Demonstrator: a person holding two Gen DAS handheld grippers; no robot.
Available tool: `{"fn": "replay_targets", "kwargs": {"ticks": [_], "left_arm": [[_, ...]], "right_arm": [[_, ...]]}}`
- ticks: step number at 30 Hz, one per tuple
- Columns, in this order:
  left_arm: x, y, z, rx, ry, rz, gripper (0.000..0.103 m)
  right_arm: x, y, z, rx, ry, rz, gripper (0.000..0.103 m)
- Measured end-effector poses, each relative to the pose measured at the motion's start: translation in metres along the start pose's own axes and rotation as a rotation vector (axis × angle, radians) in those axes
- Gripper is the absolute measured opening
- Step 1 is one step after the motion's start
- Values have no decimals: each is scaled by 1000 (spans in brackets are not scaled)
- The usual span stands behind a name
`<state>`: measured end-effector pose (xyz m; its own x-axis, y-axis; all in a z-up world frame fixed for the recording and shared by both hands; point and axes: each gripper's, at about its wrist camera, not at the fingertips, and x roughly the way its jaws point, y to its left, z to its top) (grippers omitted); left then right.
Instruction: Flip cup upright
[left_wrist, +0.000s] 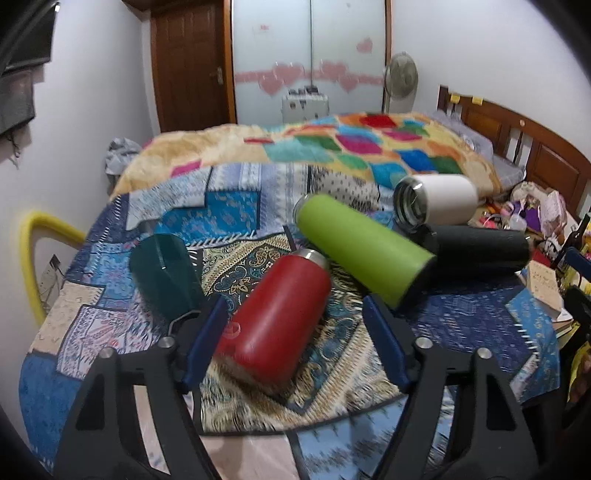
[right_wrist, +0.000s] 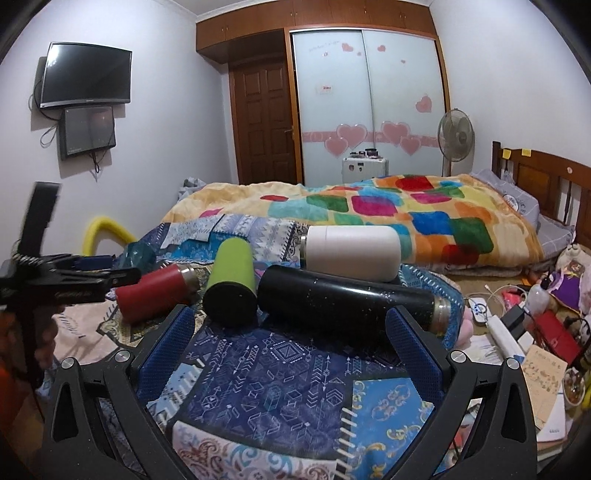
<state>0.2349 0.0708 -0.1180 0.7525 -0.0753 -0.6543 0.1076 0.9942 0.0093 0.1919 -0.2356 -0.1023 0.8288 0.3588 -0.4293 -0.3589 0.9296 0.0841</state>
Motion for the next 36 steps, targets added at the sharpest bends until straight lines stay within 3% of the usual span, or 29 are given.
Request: {"fn": "replay_targets", "kwargs": {"ticks": [9, 18, 20, 28, 36], "left_arm": [[57, 10, 7, 55, 170, -43, 70], [74, 3, 3, 102, 221, -38, 70], [78, 2, 0, 105, 238, -36, 65], [69, 1, -3, 64, 226, -43, 63], [21, -19, -9, 82, 168, -66, 63]], "right_arm": [[28, 1, 3, 20, 23, 40, 103], [44, 8, 0, 17, 50, 66, 103], [45, 8, 1, 16, 54, 68, 103], [38, 11, 4, 8, 49, 69, 103], [17, 14, 11, -2, 12, 69, 103]]}}
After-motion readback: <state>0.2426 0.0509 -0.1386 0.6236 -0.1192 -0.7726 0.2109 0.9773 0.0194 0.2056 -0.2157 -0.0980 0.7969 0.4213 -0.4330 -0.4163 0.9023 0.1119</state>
